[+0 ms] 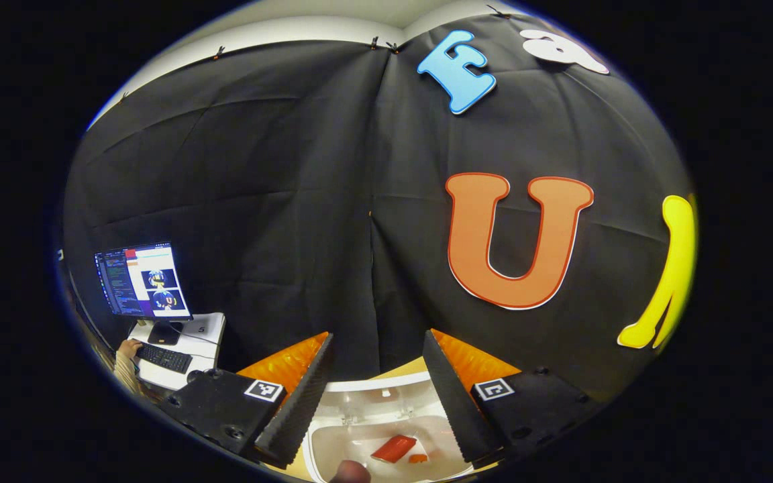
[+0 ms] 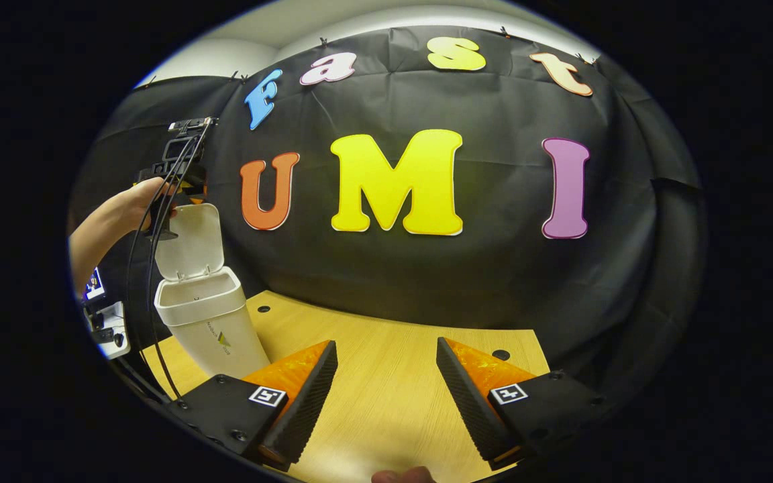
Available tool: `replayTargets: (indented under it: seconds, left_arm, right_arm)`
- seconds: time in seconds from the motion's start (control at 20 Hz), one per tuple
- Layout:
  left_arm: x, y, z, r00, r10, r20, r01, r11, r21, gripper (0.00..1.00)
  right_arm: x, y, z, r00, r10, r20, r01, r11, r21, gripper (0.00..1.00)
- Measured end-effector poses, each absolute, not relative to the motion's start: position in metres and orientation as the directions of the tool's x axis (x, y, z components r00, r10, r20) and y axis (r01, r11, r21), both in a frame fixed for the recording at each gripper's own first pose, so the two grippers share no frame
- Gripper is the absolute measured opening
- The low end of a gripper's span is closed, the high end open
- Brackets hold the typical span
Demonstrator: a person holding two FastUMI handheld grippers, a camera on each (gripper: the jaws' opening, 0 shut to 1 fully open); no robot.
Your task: Press the lid of the desktop garbage bin to open it, pick up the crumpled paper on the desktop and throw it into the bin, then pick up the pop can on the desktop and drop it into the bin, and finally close the garbage bin lid.
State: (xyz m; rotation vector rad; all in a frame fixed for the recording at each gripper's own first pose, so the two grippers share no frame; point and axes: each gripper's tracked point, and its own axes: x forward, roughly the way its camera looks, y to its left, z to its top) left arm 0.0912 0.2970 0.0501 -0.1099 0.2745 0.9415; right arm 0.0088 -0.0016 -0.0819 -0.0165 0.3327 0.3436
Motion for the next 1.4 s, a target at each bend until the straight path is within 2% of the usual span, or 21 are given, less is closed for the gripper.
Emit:
replayTargets:
  seconds: [0.5, 0.95, 1.1, 1.25, 1.4]
  left_arm:
    - [0.052, 0.210, -0.013, 0.576, 0.755, -0.315, -0.796, 0.606, -0.004, 0.88]
    - [0.035, 0.195, -0.069, 0.574, 0.744, -0.341, -0.801, 0.596, -0.049, 0.86]
    - [0.033, 0.192, -0.082, 0.586, 0.739, -0.332, -0.789, 0.613, -0.029, 0.86]
    - [0.028, 0.187, -0.106, 0.582, 0.721, -0.376, -0.780, 0.626, -0.006, 0.86]
    - [0.028, 0.187, -0.109, 0.597, 0.722, -0.350, -0.762, 0.646, 0.034, 0.86]
  right_arm:
    - [-0.007, -0.035, -0.091, 0.872, 0.359, -0.333, -0.369, 0.929, 0.033, 0.94]
    - [-0.012, -0.039, -0.099, 0.870, 0.343, -0.356, -0.359, 0.933, 0.022, 0.94]
    - [-0.012, -0.033, -0.101, 0.868, 0.342, -0.360, -0.353, 0.935, 0.037, 0.94]
    - [-0.012, -0.027, -0.105, 0.863, 0.345, -0.369, -0.359, 0.933, 0.032, 0.94]
    - [-0.010, -0.028, -0.109, 0.863, 0.336, -0.377, -0.345, 0.937, 0.044, 0.94]
